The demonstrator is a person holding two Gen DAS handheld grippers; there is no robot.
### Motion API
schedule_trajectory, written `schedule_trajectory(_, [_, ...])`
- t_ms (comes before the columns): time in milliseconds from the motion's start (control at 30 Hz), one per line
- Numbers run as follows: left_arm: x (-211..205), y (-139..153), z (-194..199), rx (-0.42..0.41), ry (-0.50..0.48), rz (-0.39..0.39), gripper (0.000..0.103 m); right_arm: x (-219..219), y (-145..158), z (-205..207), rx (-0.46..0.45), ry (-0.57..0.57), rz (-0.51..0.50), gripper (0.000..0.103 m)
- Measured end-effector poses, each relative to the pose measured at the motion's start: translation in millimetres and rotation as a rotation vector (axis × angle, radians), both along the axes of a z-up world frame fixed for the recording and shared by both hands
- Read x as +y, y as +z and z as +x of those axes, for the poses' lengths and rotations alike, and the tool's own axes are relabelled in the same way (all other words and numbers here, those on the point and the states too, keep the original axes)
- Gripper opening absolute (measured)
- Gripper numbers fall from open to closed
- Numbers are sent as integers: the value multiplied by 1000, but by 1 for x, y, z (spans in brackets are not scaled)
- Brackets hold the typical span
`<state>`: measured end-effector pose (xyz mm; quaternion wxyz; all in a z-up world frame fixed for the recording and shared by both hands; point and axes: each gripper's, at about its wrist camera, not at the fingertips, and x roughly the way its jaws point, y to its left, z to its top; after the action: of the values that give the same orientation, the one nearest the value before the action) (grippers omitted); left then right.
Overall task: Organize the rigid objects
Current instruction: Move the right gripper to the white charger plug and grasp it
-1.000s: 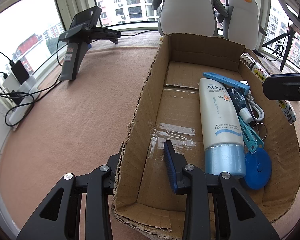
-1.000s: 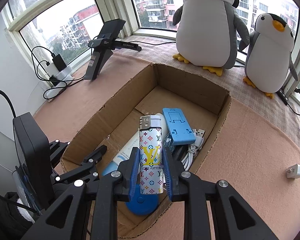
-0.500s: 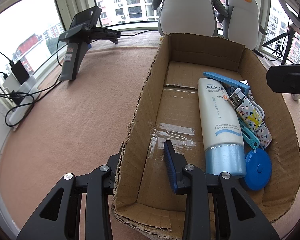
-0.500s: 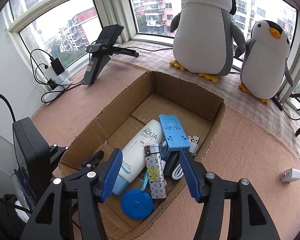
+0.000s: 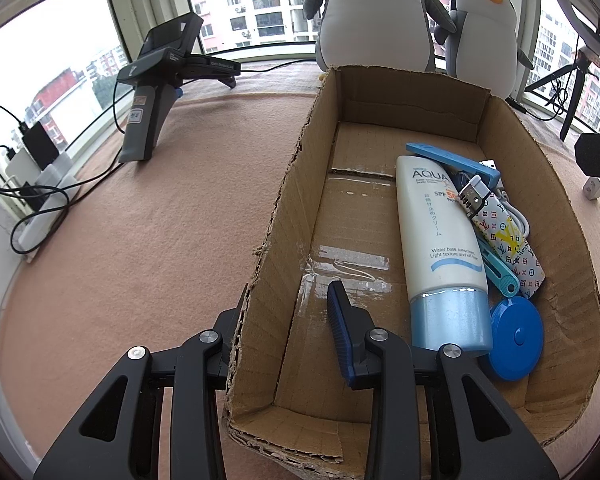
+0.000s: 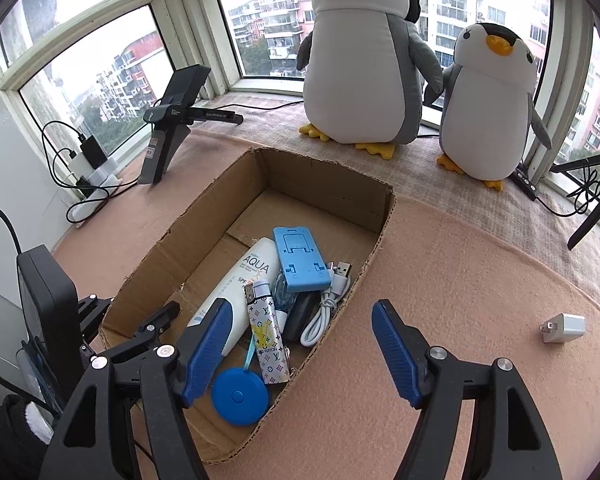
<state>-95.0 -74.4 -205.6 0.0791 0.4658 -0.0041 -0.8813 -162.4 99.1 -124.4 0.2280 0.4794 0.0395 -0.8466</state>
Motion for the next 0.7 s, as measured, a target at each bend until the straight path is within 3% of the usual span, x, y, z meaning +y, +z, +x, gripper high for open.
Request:
schedule_trajectory(300, [0, 0, 0, 0, 0, -1, 32, 53, -8, -3, -33, -130, -24, 70])
schedule_trajectory(700, [0, 0, 0, 0, 0, -1, 32, 155, -25, -13, -103, -405, -60, 70])
